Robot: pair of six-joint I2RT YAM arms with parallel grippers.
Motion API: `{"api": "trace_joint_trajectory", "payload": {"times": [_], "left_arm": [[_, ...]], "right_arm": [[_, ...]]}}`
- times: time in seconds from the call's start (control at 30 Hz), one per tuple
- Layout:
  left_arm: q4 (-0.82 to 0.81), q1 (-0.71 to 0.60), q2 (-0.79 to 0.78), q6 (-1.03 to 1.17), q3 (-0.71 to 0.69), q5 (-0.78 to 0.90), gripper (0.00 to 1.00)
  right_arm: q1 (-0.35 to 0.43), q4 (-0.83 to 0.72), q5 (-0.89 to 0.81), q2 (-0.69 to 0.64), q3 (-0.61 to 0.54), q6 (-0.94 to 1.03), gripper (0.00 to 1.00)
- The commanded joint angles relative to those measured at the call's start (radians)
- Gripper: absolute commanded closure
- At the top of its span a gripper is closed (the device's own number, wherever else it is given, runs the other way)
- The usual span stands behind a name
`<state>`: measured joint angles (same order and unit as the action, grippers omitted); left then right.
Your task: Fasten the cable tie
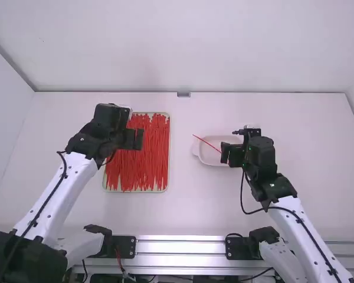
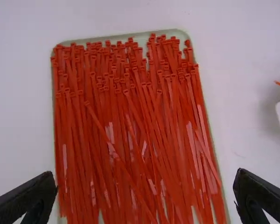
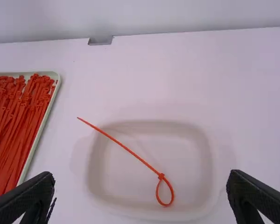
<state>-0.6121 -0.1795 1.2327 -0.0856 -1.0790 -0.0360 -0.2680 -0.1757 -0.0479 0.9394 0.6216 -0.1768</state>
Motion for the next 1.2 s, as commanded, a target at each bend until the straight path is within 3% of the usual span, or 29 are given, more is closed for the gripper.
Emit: {"api": "trace_joint_trajectory", "payload": {"times": [0.0,0.23,0.43,0.6,1.17], "left_arm": [[0.000,0.016,-0.017,-0.004,0.013,-0.017,0.01],[0.066,0.083,-0.083,0.062,0.080,0.036,0.07],[0.162,0.179,-0.179,0.086,0.175,0.036,0.17],[0.238,0.179,-0.255,0.086,0.252,0.036,0.24],[0.612,0.179,-0.643,0.086,0.639,0.036,0.63]], "right_arm": [[0.000,0.004,-0.005,0.002,0.028,0.001,0.02],[0.068,0.074,0.048,-0.066,-0.041,0.070,0.09],[0.175,0.176,0.048,-0.173,-0.148,0.176,0.19],[0.261,0.176,0.048,-0.259,-0.234,0.177,0.28],[0.268,0.176,0.048,-0.652,-0.622,0.177,0.67]]}}
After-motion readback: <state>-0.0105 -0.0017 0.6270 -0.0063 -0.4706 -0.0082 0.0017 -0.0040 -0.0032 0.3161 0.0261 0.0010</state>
